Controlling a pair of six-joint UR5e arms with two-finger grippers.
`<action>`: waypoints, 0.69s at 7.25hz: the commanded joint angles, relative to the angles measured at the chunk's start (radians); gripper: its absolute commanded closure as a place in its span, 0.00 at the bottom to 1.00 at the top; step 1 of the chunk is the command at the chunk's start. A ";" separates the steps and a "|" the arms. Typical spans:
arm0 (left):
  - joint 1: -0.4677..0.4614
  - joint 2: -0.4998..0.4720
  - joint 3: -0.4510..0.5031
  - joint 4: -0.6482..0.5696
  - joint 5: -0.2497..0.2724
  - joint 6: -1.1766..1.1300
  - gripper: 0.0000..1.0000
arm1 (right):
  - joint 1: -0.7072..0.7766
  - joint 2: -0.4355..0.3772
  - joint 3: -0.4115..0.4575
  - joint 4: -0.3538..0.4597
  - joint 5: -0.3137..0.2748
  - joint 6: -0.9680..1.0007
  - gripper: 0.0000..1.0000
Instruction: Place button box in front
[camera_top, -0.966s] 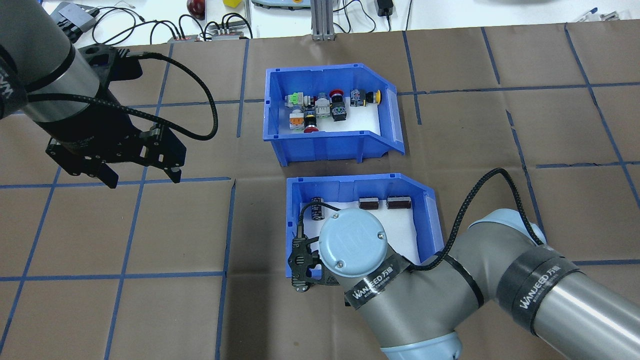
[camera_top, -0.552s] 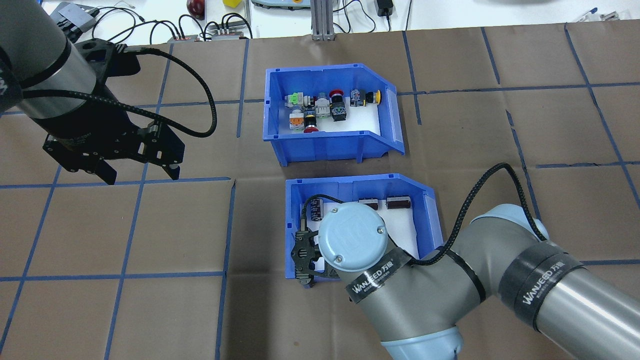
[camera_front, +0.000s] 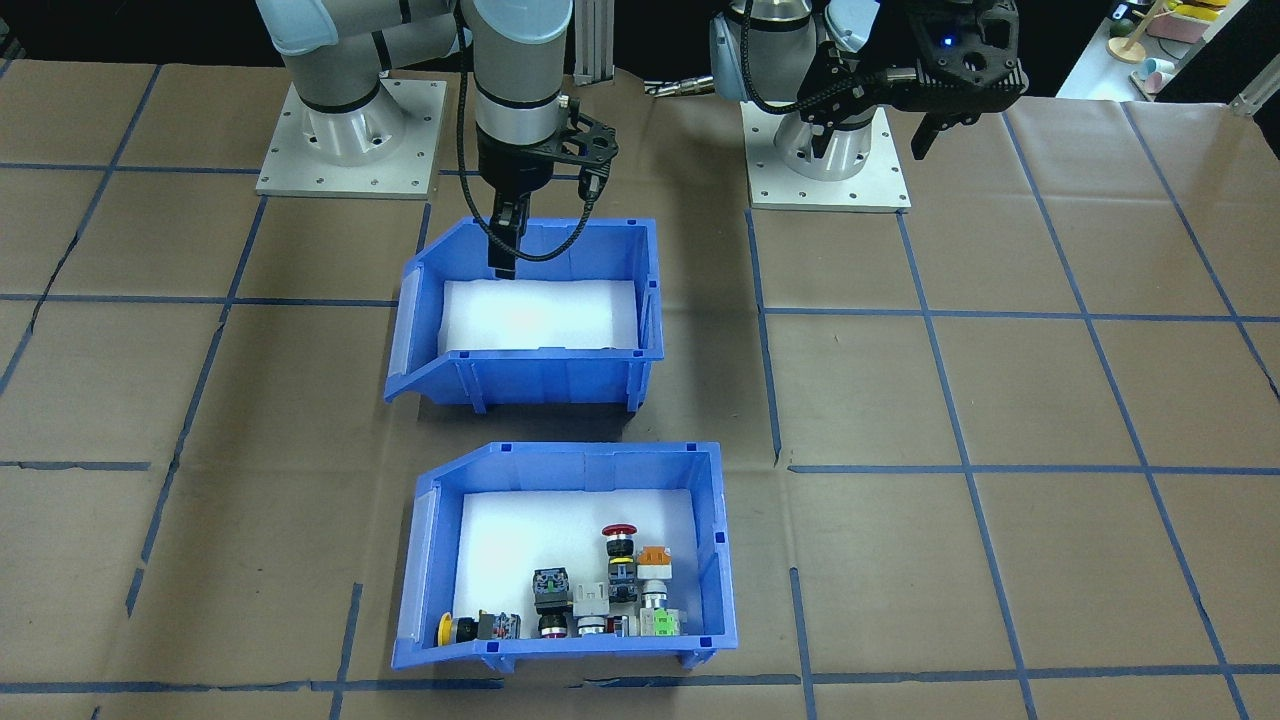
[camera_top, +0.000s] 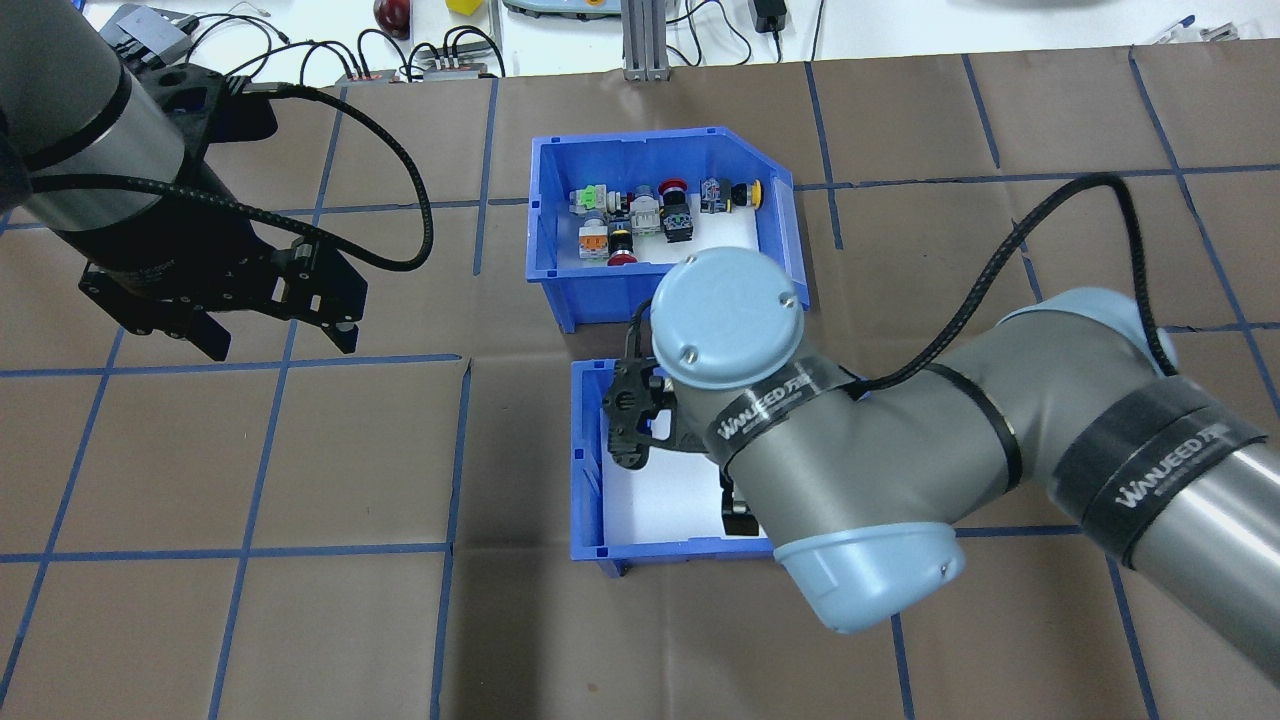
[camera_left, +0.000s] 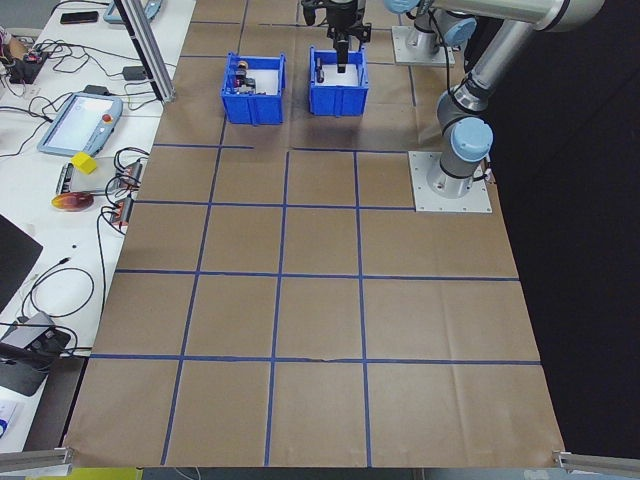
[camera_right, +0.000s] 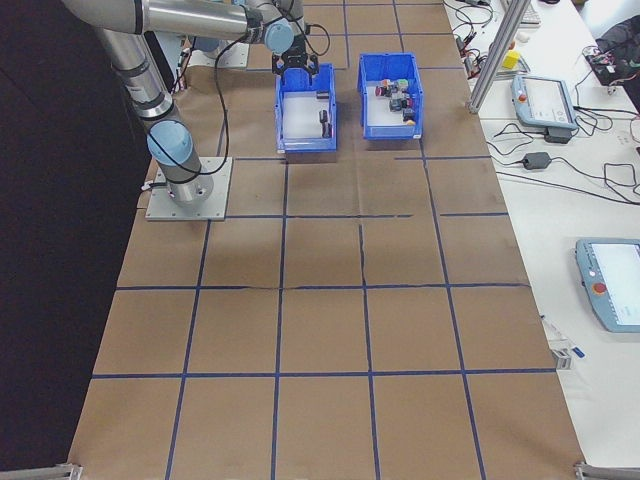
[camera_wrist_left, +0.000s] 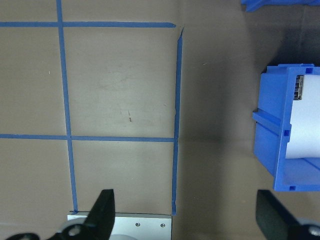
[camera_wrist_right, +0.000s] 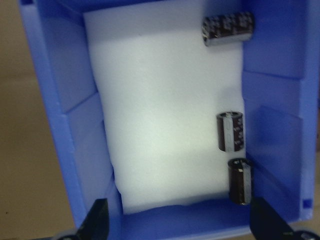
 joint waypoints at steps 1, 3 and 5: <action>-0.002 0.007 -0.004 0.000 -0.001 0.010 0.00 | -0.168 -0.012 -0.059 0.080 0.007 0.011 0.00; -0.002 0.013 -0.010 0.000 -0.001 0.010 0.00 | -0.310 -0.011 -0.148 0.171 0.010 0.051 0.00; -0.002 0.021 -0.014 0.000 -0.001 0.010 0.00 | -0.400 -0.006 -0.231 0.203 0.054 0.354 0.00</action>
